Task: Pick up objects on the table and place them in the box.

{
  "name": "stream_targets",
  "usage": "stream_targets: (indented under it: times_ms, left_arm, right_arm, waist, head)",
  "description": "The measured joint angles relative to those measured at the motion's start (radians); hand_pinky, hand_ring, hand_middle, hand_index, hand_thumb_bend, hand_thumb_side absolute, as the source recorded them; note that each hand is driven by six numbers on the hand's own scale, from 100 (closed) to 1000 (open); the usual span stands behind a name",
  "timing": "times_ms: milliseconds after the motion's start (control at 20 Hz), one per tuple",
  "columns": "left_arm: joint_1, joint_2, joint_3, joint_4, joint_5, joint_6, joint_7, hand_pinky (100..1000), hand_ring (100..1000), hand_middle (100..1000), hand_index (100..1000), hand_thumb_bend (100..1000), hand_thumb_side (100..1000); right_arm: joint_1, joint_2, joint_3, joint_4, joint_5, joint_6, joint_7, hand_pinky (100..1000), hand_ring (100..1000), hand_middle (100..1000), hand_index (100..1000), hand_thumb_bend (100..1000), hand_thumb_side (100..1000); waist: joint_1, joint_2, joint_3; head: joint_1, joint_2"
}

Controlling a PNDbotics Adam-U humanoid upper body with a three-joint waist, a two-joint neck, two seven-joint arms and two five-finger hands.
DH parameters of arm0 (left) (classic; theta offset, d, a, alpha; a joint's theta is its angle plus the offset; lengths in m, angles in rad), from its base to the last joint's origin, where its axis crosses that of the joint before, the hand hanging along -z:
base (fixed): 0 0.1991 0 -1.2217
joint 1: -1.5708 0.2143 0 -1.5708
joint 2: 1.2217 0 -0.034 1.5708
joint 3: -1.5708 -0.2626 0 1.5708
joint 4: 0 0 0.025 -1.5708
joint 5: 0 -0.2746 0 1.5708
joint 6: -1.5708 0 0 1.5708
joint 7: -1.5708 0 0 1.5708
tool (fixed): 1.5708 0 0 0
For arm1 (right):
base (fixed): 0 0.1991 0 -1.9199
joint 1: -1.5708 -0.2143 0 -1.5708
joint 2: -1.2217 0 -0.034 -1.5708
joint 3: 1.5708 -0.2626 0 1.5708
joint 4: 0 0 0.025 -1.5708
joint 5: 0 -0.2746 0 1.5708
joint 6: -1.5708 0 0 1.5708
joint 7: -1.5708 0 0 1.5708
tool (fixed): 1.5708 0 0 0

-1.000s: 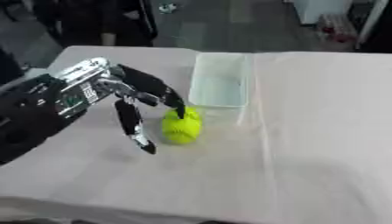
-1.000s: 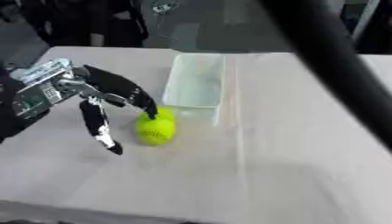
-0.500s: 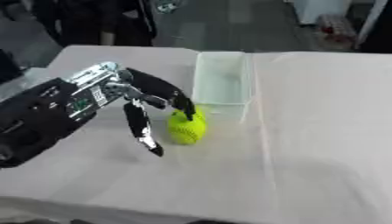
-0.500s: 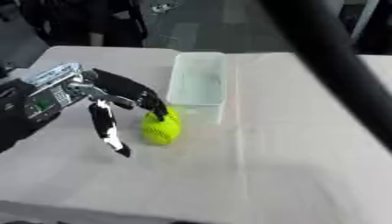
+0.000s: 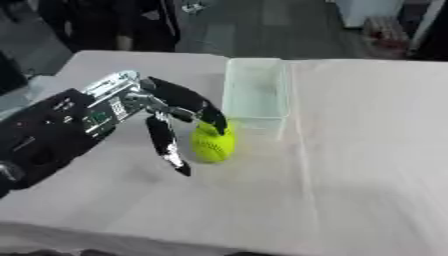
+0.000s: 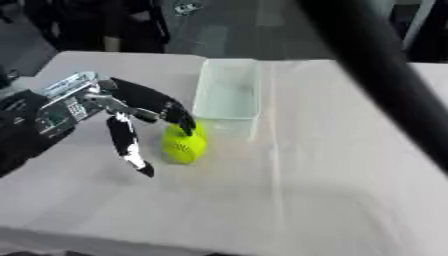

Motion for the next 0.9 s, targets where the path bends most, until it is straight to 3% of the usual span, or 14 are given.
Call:
stream_targets:
  times_ms: [450, 750, 800, 850, 900]
  left_arm:
    - [-0.004, -0.007, 0.007, 0.063, -0.104, -0.031, 0.031, 1000, 949, 920, 925, 552, 533]
    - [0.000, -0.029, 0.041, 0.080, -0.146, -0.044, 0.044, 1000, 972, 938, 932, 587, 470]
    - [0.000, -0.035, 0.050, 0.083, -0.150, -0.044, 0.044, 1000, 970, 936, 931, 706, 522]
    - [-0.001, -0.042, 0.058, 0.089, -0.153, -0.045, 0.045, 1000, 979, 951, 938, 597, 463]
    - [-0.003, -0.049, 0.065, 0.095, -0.155, -0.047, 0.047, 1000, 987, 969, 955, 600, 459]
  right_arm:
    - [0.000, 0.000, 0.000, 0.000, 0.000, 0.001, 0.001, 183, 478, 548, 807, 100, 1000]
    - [0.000, 0.000, 0.000, 0.000, 0.000, 0.002, 0.003, 182, 478, 548, 807, 100, 1000]
    - [0.000, 0.000, 0.000, 0.000, 0.000, 0.002, 0.004, 182, 478, 548, 807, 100, 1000]
    - [0.000, 0.000, 0.000, 0.000, 0.000, 0.002, 0.004, 183, 478, 548, 807, 100, 1000]
    - [0.000, 0.000, 0.000, 0.000, 0.000, 0.002, 0.004, 182, 478, 548, 807, 100, 1000]
  waist:
    - [0.000, -0.001, 0.000]
    - [-0.001, -0.001, 0.001]
    - [-0.001, -0.001, 0.002]
    - [-0.002, -0.001, 0.003]
    - [-0.003, 0.000, 0.004]
  head:
    - [0.004, 0.001]
    - [0.004, 0.001]
    - [0.004, 0.001]
    - [0.004, 0.001]
    - [0.004, 0.001]
